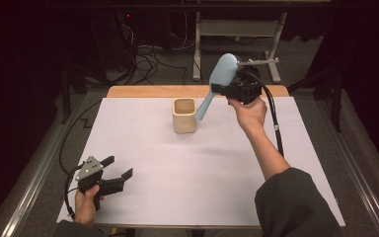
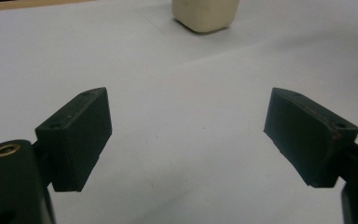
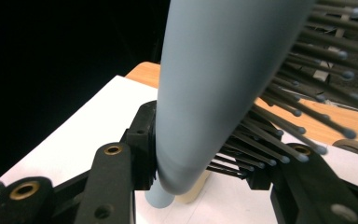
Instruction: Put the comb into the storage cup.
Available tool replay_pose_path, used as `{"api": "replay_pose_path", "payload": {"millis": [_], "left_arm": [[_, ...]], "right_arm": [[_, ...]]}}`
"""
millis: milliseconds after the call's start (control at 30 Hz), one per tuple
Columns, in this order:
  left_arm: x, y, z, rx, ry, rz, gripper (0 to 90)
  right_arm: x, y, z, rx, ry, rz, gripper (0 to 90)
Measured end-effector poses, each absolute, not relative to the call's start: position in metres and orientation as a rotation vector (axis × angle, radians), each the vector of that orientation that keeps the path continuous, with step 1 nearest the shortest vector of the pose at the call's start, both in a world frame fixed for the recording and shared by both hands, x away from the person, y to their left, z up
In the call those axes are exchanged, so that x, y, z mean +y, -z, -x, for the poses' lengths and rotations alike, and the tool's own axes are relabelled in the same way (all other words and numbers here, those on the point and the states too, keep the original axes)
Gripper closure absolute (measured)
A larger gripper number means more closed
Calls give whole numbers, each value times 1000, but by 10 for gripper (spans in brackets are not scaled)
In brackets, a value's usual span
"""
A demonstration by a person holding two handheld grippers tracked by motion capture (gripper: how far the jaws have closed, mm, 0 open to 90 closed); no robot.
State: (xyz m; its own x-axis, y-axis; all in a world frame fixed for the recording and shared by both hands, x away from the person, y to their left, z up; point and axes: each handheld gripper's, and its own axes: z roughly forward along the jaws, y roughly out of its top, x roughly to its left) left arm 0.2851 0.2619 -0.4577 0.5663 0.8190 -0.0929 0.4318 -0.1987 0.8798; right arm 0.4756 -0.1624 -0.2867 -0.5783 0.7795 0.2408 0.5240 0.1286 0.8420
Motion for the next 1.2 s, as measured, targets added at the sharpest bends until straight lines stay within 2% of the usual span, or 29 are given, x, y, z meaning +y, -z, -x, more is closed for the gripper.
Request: {"api": "replay_pose_path", "payload": {"millis": [667, 1200], "left_arm": [[261, 458, -286, 1013, -497, -1842, 157], [260, 458, -285, 1007, -496, -1849, 158]], "right_arm": [[-149, 278, -492, 2117, -1400, -1299, 563], [-128, 286, -503, 2137, -1381, -1304, 561]]}}
